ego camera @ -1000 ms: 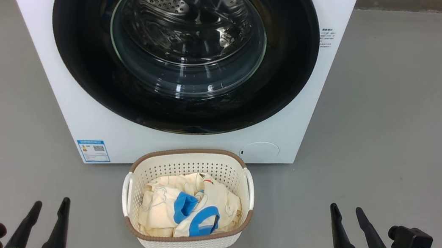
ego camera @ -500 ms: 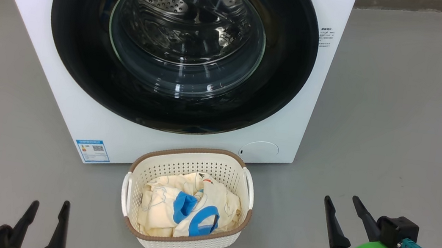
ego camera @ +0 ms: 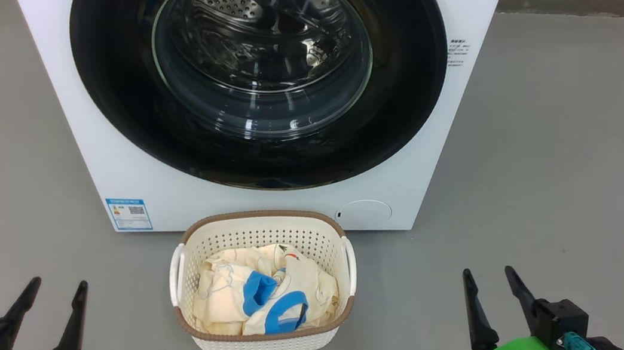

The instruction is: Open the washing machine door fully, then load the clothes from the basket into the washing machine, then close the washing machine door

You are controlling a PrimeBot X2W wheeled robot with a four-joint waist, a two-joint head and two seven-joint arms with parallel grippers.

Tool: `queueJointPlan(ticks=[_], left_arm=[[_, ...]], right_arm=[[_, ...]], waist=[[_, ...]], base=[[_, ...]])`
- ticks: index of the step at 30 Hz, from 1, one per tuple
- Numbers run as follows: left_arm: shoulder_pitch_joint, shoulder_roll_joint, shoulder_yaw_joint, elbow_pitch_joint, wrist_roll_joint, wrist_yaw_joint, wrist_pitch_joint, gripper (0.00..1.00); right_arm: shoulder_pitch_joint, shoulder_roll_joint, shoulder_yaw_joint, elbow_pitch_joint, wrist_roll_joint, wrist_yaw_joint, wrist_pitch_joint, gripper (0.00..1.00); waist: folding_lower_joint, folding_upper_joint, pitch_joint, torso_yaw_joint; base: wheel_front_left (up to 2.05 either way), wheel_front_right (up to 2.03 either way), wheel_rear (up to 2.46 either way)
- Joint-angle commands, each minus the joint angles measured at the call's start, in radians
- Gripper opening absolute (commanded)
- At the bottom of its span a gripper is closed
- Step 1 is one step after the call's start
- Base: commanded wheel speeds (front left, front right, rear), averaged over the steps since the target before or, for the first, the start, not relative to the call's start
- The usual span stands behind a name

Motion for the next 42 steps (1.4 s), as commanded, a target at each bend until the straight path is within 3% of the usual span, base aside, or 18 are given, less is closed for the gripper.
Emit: queueJointPlan(ticks=[1, 10, 21, 42], left_arm=[[-0.036, 0.021, 0.041, -0.017, 0.035, -0.003, -0.018, 1.0], [-0.035, -0.002, 0.091, -0.011, 0.079, -0.003, -0.025, 1.0], [-0.034, -0.022, 0.113, -0.018, 0.052, -0.003, -0.025, 1.0], [-0.048, -0.017, 0.126, -0.009, 0.075, -0.003, -0.025, 1.0]], right_arm=[[-0.039, 0.003, 0.018, -0.021, -0.037, -0.001, -0.018, 1.0], [-0.032, 0.005, -0.002, -0.03, -0.049, -0.001, -0.025, 1.0], [-0.029, 0.005, -0.006, -0.038, -0.034, -0.001, -0.025, 1.0], [-0.027, 0.005, -0.011, -0.047, -0.019, -0.001, -0.025, 1.0]], waist=[[-0.0001, 0.0, 0.0, 0.0], [-0.0001, 0.0, -0.001, 0.0], [-0.0001, 0.0, 0.0, 0.0], [-0.0001, 0.0, 0.008, 0.0]], base=[[0.0, 0.0, 0.0], [0.0, 0.0, 0.0], [0.0, 0.0, 0.0], [0.05, 0.0, -0.05]])
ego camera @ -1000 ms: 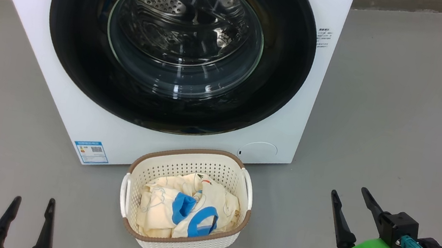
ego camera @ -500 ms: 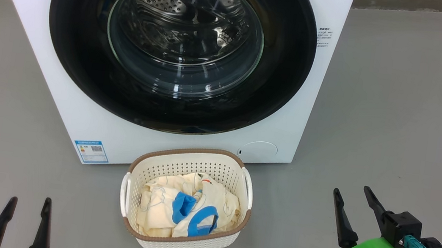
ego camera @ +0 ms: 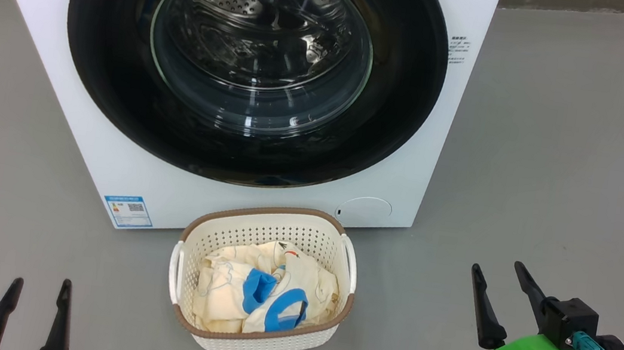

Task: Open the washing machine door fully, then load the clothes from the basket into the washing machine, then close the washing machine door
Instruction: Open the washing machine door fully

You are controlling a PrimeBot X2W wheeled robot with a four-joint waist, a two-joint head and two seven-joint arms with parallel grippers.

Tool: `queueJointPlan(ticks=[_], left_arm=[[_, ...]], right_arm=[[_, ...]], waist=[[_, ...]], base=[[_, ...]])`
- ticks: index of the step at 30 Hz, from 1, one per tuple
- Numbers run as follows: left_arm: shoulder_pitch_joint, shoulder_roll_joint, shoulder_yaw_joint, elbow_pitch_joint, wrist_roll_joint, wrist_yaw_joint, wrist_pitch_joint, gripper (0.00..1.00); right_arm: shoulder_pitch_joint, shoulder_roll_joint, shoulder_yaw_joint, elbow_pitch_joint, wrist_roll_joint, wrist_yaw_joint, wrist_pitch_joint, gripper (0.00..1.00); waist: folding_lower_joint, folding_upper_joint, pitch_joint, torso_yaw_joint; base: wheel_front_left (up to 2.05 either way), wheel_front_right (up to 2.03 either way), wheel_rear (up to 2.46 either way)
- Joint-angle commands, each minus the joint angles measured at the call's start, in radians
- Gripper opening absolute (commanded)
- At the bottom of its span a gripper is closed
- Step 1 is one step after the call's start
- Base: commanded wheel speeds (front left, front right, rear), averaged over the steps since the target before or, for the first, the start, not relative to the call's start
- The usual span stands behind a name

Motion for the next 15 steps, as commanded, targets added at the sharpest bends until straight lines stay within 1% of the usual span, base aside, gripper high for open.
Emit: queueJointPlan(ticks=[1, 4, 8, 15], left_arm=[[-0.045, 0.024, 0.035, -0.024, 0.005, -0.003, -0.012, 1.0], [-0.045, 0.024, 0.035, -0.027, 0.004, -0.003, -0.012, 1.0], [-0.045, 0.023, 0.035, -0.029, 0.002, -0.003, -0.012, 1.0], [-0.046, 0.024, 0.032, -0.03, 0.004, -0.003, -0.012, 1.0]], right_arm=[[-0.027, 0.002, 0.023, -0.028, 0.003, -0.001, -0.012, 1.0], [-0.027, 0.002, 0.02, -0.029, 0.002, -0.001, -0.012, 1.0], [-0.026, 0.002, 0.017, -0.029, 0.003, -0.001, -0.012, 1.0], [-0.021, 0.002, 0.016, -0.032, 0.005, -0.001, -0.012, 1.0]], waist=[[-0.0001, 0.0, 0.001, 0.0], [-0.0001, 0.0, 0.002, 0.001], [-0.0001, 0.0, 0.003, 0.003], [-0.0001, 0.0, 0.004, 0.009]], base=[[0.47, 0.21, -0.68], [0.64, 0.36, -0.99], [0.9, 0.65, -1.54], [1.28, 1.02, -2.3]])
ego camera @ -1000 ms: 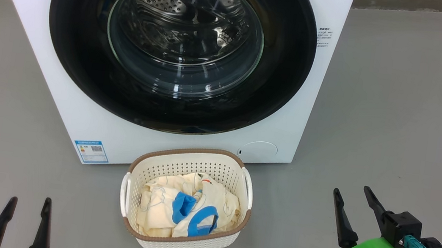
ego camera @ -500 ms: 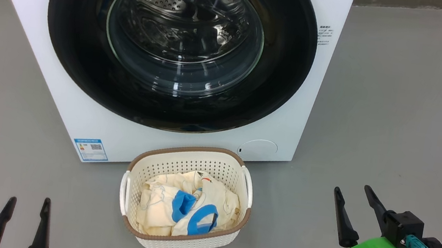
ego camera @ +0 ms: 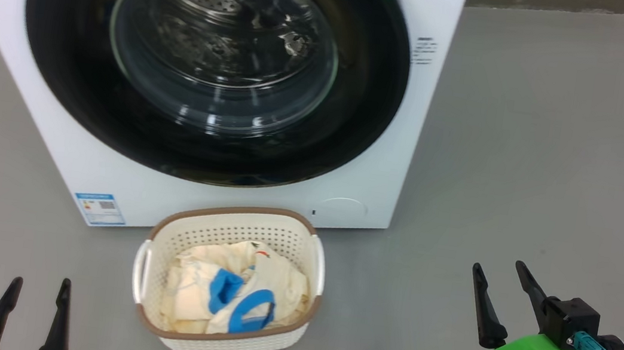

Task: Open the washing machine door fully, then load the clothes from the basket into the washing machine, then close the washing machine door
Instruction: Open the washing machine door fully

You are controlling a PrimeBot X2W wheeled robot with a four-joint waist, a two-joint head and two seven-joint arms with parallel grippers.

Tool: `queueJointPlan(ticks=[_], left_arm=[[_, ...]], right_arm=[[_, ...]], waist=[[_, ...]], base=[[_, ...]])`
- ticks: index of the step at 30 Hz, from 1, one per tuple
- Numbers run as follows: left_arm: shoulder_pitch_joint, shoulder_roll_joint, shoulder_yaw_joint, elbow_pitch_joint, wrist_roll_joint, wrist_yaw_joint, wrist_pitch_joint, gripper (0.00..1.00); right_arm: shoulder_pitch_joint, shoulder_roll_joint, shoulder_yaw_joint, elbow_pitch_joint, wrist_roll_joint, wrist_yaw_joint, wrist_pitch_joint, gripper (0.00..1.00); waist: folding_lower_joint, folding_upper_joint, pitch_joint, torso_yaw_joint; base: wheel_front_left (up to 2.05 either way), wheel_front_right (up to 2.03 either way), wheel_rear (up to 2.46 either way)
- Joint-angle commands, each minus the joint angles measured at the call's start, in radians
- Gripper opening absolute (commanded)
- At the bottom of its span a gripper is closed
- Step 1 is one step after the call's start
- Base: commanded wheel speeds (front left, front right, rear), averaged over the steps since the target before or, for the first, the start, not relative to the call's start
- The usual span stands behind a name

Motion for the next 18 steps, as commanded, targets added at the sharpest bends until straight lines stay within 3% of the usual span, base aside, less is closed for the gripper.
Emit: queueJointPlan(ticks=[1, 10, 18], left_arm=[[-0.046, 0.022, 0.032, -0.028, 0.004, -0.003, -0.012, 1.0], [-0.041, 0.022, 0.028, -0.047, -0.014, -0.003, -0.012, 1.0], [-0.035, 0.016, 0.039, -0.062, -0.003, -0.003, -0.012, 1.0]], right_arm=[[-0.021, -0.001, 0.022, -0.028, 0.005, -0.001, -0.012, 1.0], [-0.016, -0.001, 0.019, -0.034, 0.011, -0.001, -0.012, 1.0], [-0.013, -0.001, 0.02, -0.038, 0.015, -0.001, -0.012, 1.0]], waist=[[-0.0001, 0.0, 0.0, 0.001], [-0.0001, 0.0, 0.003, 0.006], [-0.0001, 0.0, 0.006, 0.007]], base=[[1.36, 1.1, -2.46], [1.23, 1.04, -2.27], [0.55, 0.55, -1.09]])
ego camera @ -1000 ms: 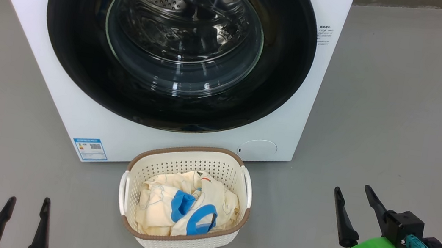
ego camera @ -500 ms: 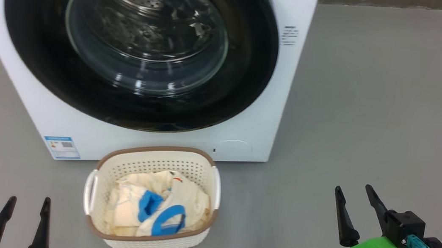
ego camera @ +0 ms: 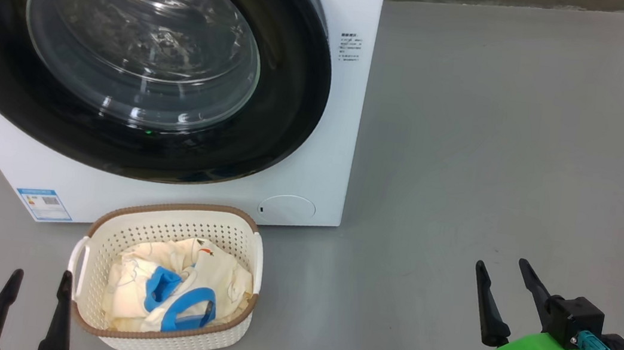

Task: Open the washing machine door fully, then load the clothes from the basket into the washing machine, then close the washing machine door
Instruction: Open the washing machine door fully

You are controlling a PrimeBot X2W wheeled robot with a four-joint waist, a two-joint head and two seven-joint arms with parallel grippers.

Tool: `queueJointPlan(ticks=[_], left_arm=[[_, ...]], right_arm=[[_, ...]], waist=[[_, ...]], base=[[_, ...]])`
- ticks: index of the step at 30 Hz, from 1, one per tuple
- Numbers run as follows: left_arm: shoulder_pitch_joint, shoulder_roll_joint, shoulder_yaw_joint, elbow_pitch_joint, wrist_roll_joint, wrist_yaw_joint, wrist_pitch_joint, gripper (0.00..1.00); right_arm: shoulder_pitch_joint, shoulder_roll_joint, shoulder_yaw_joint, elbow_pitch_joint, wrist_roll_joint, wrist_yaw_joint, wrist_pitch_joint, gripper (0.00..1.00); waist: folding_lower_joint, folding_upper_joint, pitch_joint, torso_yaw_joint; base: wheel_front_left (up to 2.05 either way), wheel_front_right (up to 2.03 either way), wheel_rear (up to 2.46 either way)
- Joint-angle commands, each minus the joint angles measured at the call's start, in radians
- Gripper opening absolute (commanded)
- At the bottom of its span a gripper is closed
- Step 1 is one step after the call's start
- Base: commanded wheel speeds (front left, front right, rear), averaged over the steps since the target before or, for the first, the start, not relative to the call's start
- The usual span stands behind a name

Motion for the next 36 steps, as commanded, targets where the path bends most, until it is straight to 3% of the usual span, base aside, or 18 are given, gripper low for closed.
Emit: queueJointPlan(ticks=[1, 19, 36], left_arm=[[-0.034, 0.021, 0.042, -0.029, 0.006, -0.003, -0.012, 1.0], [-0.015, 0.017, 0.026, -0.058, -0.011, -0.003, -0.012, 1.0], [0.019, -0.009, 0.001, -0.134, -0.005, -0.003, -0.012, 1.0]], right_arm=[[-0.014, 0.001, 0.024, -0.027, 0.009, -0.001, -0.012, 1.0], [-0.018, 0.001, 0.034, -0.029, 0.028, -0.001, -0.012, 1.0], [-0.161, 0.001, 0.019, -0.061, 0.213, -0.001, -0.012, 1.0]], waist=[[0.0, 0.0, 0.002, 0.0], [0.0, 0.0, 0.002, 0.002], [0.0, 0.0, 0.052, 0.029]], base=[[0.19, 0.19, -0.38], [0.01, 0.01, -0.02], [0.0, 0.0, 0.0]])
